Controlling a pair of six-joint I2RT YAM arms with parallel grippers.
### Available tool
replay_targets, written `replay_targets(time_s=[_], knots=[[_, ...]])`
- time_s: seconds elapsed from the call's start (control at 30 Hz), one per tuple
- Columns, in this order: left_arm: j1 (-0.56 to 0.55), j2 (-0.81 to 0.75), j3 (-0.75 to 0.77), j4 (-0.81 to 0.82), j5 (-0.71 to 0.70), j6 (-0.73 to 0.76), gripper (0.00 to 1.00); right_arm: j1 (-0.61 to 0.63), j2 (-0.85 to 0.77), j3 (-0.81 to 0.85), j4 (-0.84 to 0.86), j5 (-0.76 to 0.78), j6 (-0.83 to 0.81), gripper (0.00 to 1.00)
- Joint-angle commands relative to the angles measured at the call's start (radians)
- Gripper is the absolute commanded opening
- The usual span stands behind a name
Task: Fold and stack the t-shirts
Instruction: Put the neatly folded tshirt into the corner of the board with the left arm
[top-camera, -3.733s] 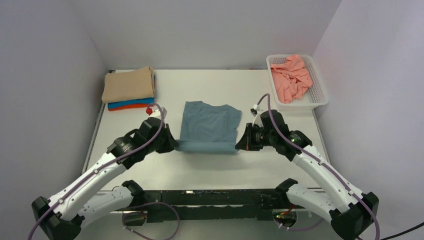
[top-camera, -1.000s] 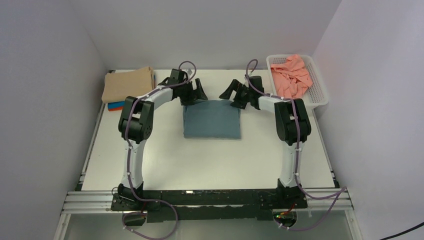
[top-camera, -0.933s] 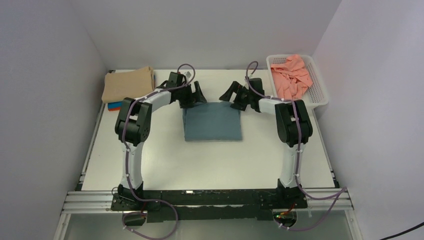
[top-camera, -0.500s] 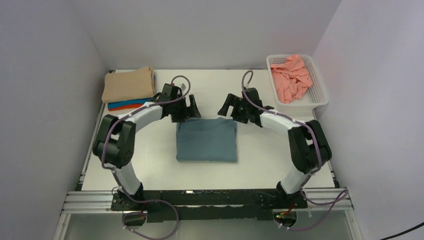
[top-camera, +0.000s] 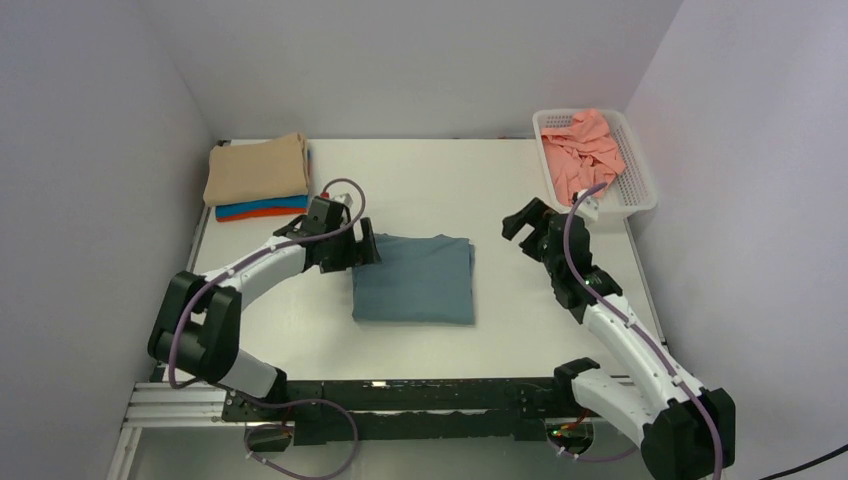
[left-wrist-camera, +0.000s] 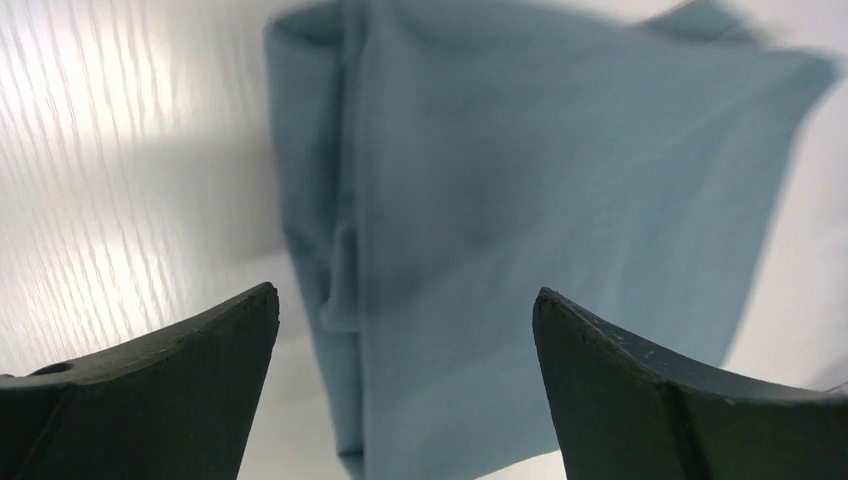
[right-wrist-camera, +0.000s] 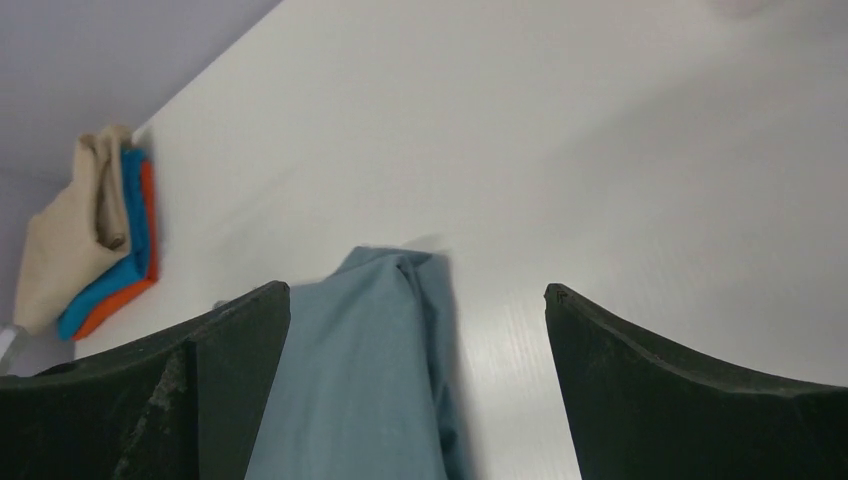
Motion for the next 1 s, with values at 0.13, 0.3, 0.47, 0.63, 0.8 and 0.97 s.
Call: replay_targets(time_s=[0.13, 0.3, 0.47, 0.63, 0.8, 0.97], knots=[[-0.011, 0.119, -0.055, 0.021, -0.025, -0.011, 0.99, -0.007, -0.047, -0.03, -0.059, 0.077, -0.002, 1.0], [-0.088, 0.206, -0.044, 0.008, -0.091, -0.049, 0.87, -0.011, 0.015, -0.036, -0.033, 0.087, -0.005, 1.0], [-0.197, 0.31, 0.01, -0.061, -0.182, -0.117, 0.6, -0.024, 0.068, -0.029, -0.035, 0.081, -0.005, 1.0], [-0.223, 0.406, 0.127, -0.173, -0.293, -0.149, 0.01, -0.032, 0.07, -0.038, -0.016, 0.078, -0.019, 1.0], [-0.225, 0.473, 0.364, -0.364, -0.527, -0.127, 0.0, -0.039, 0.062, -0.044, 0.006, 0.085, -0.046, 1.0], [-0.204, 0.522, 0.58, -0.419, -0.73, 0.005, 0.0, -0.043, 0.062, -0.039, 0.017, 0.08, -0.091, 1.0]])
